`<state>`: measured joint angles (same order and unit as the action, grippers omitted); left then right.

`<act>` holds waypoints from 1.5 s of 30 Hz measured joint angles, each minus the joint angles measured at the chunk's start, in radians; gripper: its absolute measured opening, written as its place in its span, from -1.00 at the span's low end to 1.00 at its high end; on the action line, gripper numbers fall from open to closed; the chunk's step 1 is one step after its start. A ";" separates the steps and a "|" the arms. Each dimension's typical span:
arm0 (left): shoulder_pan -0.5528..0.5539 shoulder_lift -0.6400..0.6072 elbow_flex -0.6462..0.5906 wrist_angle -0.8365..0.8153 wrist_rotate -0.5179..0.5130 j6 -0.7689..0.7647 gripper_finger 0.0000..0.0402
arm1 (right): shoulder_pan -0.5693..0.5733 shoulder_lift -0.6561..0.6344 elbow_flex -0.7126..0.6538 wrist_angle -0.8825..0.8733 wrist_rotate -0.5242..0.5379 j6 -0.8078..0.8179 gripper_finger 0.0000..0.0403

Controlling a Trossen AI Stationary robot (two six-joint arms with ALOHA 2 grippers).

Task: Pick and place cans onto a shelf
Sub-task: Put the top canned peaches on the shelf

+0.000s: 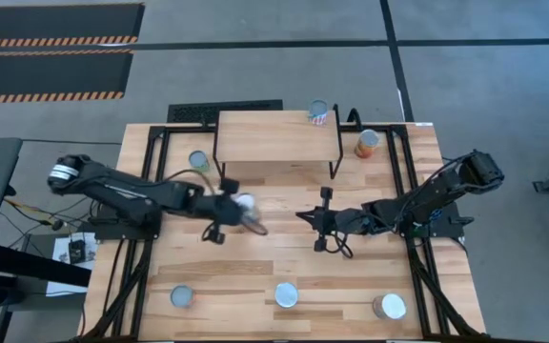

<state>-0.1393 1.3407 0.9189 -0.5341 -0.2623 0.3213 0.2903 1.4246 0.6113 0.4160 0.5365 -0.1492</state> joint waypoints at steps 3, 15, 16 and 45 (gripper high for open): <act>0.051 0.100 0.075 0.034 0.036 0.110 -1.00 | 0.010 0.000 0.000 -0.003 0.000 0.002 -0.95; 0.179 0.361 0.274 0.052 0.166 0.332 -1.00 | 0.065 0.000 0.000 -0.005 0.015 0.002 -0.95; 0.185 0.369 0.278 0.067 0.170 0.342 -1.00 | 0.067 0.000 0.000 -0.005 0.015 0.002 -0.95; 0.196 0.113 0.190 0.153 0.181 0.115 -0.68 | 0.036 0.000 0.118 -0.217 0.009 0.014 -0.89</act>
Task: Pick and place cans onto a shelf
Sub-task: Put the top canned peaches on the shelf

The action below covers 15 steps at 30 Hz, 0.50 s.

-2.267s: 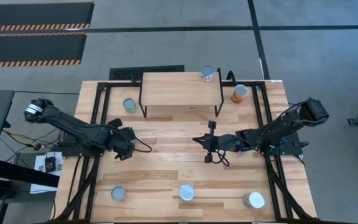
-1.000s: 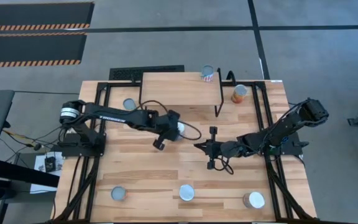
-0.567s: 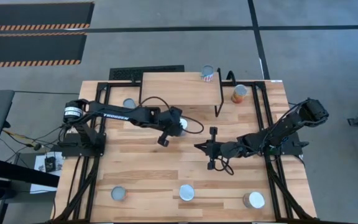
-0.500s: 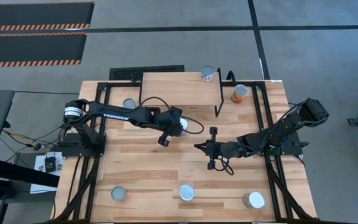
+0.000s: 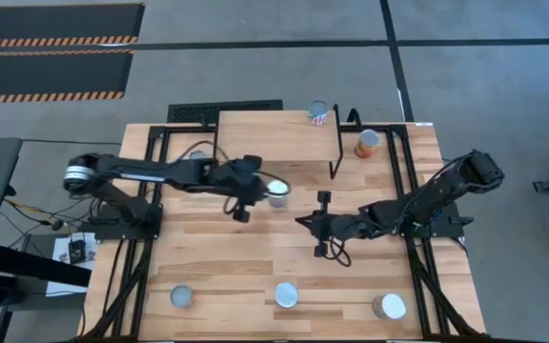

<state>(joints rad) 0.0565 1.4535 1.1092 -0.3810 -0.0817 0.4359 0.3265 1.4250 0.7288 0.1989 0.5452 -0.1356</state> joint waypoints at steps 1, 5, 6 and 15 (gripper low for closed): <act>-0.005 -0.039 -0.046 0.045 0.013 -0.027 -0.73 | -0.011 0.000 0.017 -0.035 -0.003 -0.008 -0.92; -0.028 -0.214 -0.280 0.289 0.042 -0.136 -0.92 | -0.065 0.000 0.092 -0.161 -0.058 -0.050 -0.97; -0.038 -0.260 -0.342 0.353 0.042 -0.161 -0.96 | -0.083 0.000 0.113 -0.194 -0.084 -0.058 -0.96; -0.117 -0.614 -0.717 0.684 -0.029 -0.239 -0.98 | -0.230 0.112 0.337 -0.513 -0.257 -0.184 -0.69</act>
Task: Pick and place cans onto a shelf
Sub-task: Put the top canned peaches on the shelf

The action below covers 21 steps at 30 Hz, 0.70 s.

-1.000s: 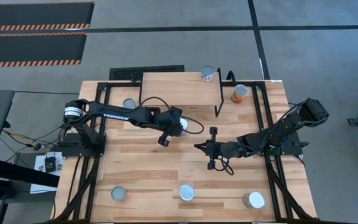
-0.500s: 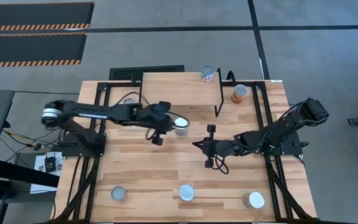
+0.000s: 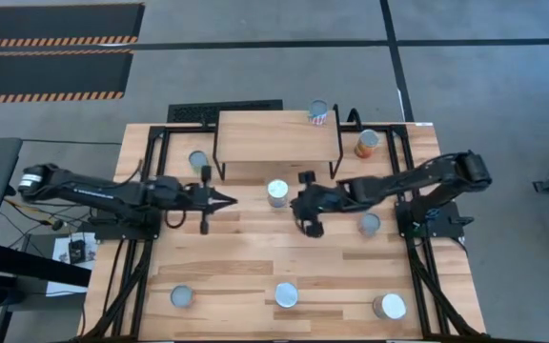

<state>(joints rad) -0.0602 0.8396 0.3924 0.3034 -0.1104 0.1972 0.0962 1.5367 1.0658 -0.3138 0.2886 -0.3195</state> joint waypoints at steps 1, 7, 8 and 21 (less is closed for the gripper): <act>-0.001 -0.032 -0.023 0.008 -0.008 0.002 -0.98 | -0.011 0.025 0.032 -0.047 0.000 -0.025 -0.64; 0.028 -0.190 -0.125 -0.005 -0.091 0.018 -0.99 | -0.055 0.160 0.221 -0.298 0.008 -0.182 -0.35; 0.033 -0.205 -0.135 -0.001 -0.090 0.018 -0.99 | -0.060 0.180 0.249 -0.317 0.011 -0.212 -0.31; 0.082 -0.293 -0.182 -0.032 -0.097 0.028 -0.99 | -0.114 0.337 0.392 -0.425 0.033 -0.415 -0.35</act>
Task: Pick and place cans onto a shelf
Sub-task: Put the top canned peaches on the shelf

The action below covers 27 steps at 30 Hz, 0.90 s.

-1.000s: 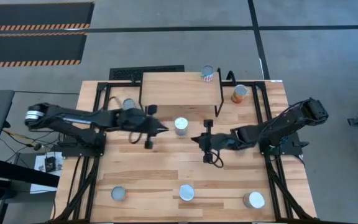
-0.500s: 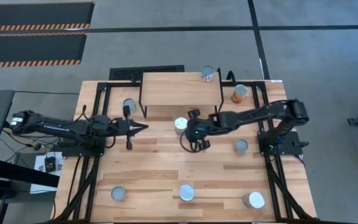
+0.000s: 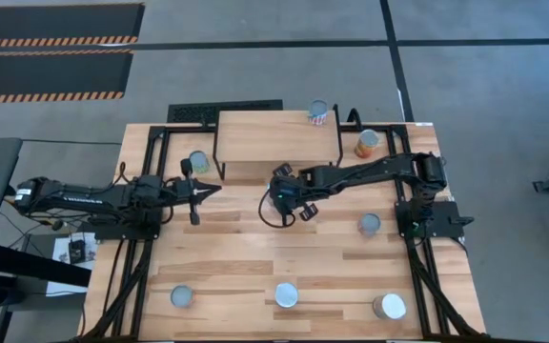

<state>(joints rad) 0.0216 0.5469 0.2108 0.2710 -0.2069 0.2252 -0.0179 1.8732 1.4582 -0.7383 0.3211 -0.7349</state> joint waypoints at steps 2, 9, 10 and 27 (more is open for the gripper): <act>0.000 0.000 0.000 0.005 -0.002 0.002 -0.99 | -0.006 -0.002 0.002 -0.003 -0.004 -0.012 -0.42; 0.000 0.001 0.000 0.004 -0.009 0.002 -0.99 | -0.020 -0.003 0.003 0.003 -0.011 -0.025 -0.62; 0.000 0.001 0.000 0.004 -0.009 0.002 -0.99 | -0.022 -0.003 0.003 0.002 -0.018 -0.025 -0.64; 0.000 0.001 0.000 0.004 -0.010 -0.002 -0.99 | -0.025 -0.003 0.004 0.017 -0.085 0.084 -0.93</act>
<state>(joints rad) 0.0216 0.5476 0.2104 0.2752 -0.2173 0.2230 -0.0429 1.8703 1.4619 -0.7214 0.2362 -0.6505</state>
